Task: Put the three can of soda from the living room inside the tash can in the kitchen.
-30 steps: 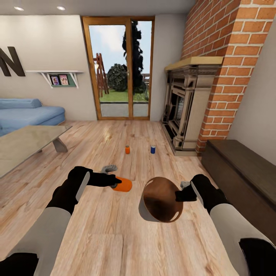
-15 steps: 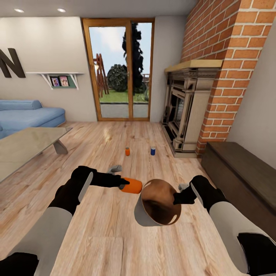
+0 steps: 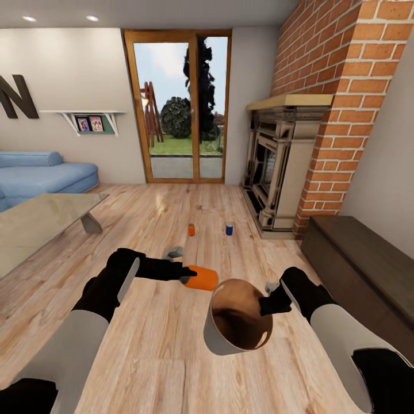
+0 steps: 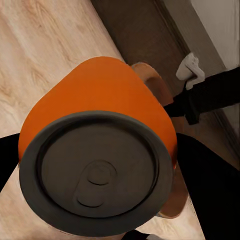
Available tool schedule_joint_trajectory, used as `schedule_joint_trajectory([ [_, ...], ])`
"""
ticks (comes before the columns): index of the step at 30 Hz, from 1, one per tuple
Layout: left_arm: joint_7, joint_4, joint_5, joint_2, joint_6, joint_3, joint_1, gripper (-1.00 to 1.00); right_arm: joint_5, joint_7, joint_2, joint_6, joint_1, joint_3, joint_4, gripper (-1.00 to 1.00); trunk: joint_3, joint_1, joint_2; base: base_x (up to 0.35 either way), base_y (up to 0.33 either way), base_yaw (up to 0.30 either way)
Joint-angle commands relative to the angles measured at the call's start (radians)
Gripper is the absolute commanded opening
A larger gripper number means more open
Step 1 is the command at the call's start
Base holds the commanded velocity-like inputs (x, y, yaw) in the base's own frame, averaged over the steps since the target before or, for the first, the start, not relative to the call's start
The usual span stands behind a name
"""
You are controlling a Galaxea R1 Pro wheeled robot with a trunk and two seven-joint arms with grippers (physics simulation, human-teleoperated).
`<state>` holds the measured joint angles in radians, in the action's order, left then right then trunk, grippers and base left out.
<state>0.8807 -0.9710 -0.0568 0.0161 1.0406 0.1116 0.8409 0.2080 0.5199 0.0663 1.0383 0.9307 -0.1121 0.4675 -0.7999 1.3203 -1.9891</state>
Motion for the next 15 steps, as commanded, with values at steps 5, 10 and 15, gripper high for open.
schedule_joint_trajectory([
  [5,0.067,-0.033,-0.013,0.033,0.007,0.002,-0.001,-1.00,-0.045,-0.001,-0.004,0.009,0.000,-0.003,-0.004,-1.00,0.003,-0.004,0.007,0.000,0.000,0.000],
  [10,0.097,-0.043,-0.014,0.045,0.007,0.003,-0.002,-1.00,-0.044,-0.042,-0.006,0.009,0.000,-0.006,-0.005,-1.00,0.003,-0.004,0.007,0.000,0.000,0.000],
  [15,0.179,-0.048,-0.013,0.048,0.007,0.006,-0.001,-1.00,-0.045,-0.080,-0.011,0.009,0.000,-0.007,-0.006,-1.00,0.003,-0.004,0.007,0.000,0.000,0.000],
])
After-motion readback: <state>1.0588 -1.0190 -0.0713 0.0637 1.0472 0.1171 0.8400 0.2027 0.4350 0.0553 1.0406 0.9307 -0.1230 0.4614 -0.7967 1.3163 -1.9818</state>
